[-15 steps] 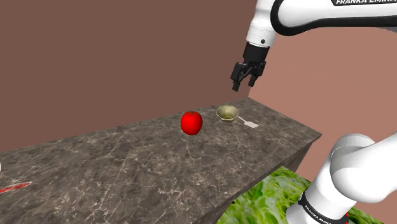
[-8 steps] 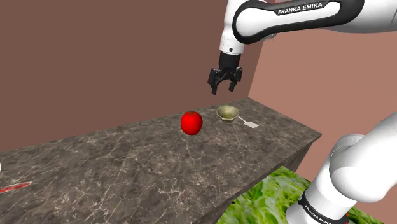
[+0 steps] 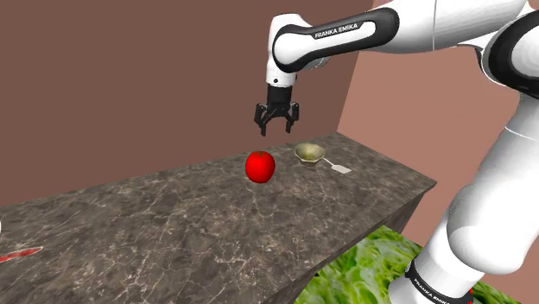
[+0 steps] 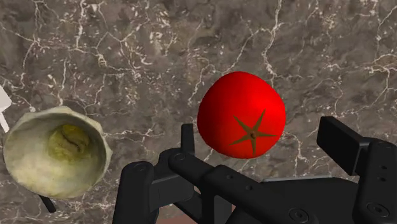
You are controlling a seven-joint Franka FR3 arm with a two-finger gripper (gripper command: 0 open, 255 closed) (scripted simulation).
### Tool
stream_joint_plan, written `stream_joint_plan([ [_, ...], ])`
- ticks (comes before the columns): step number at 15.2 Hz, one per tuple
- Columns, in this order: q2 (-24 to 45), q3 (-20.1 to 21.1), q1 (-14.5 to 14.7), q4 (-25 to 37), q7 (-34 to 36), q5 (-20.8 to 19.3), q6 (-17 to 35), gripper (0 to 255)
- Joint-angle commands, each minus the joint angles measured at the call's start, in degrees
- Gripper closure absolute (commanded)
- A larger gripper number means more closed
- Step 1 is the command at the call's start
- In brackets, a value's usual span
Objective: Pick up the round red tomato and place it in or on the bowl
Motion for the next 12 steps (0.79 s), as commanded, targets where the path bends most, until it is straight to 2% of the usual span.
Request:
stream_joint_plan([
  [1,5.2,-0.1,-0.1,4.0,1.6,0.2,0.0,0],
  [5,14.8,-0.4,0.1,12.9,4.3,0.7,-1.3,0],
  [12,15.4,-0.4,0.1,8.3,4.4,0.7,3.9,0],
])
